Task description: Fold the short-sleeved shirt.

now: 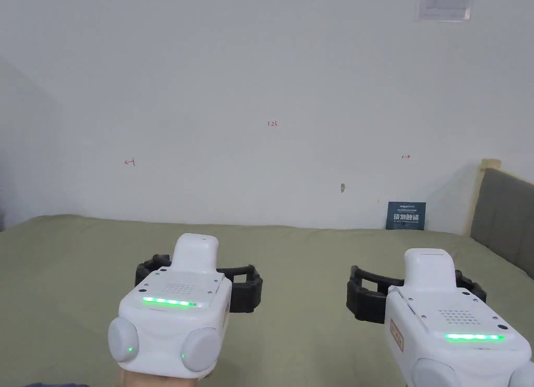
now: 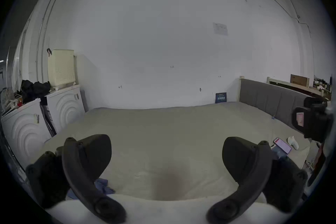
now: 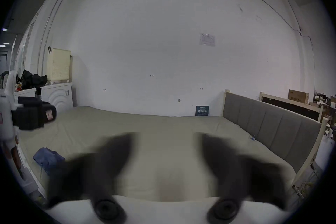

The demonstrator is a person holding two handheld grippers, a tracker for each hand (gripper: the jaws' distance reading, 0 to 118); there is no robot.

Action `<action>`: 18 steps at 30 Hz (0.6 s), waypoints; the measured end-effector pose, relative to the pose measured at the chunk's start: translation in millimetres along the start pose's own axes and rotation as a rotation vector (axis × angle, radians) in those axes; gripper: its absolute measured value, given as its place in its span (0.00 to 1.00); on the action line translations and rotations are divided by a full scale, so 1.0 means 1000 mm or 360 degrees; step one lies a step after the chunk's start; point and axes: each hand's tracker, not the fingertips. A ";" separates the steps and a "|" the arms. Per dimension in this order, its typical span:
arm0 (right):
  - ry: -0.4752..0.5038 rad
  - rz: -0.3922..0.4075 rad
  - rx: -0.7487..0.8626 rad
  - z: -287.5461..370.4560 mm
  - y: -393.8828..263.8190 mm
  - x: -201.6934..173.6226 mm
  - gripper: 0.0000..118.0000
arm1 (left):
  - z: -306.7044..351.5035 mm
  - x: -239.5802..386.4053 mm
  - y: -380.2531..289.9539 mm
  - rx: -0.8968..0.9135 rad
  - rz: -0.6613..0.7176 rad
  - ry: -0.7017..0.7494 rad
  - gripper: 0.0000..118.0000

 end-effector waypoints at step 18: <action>0.0031 0.0051 0.0020 0.005 0.004 -0.005 1.00 | 0.016 -0.005 0.004 0.0135 -0.0006 0.0055 1.00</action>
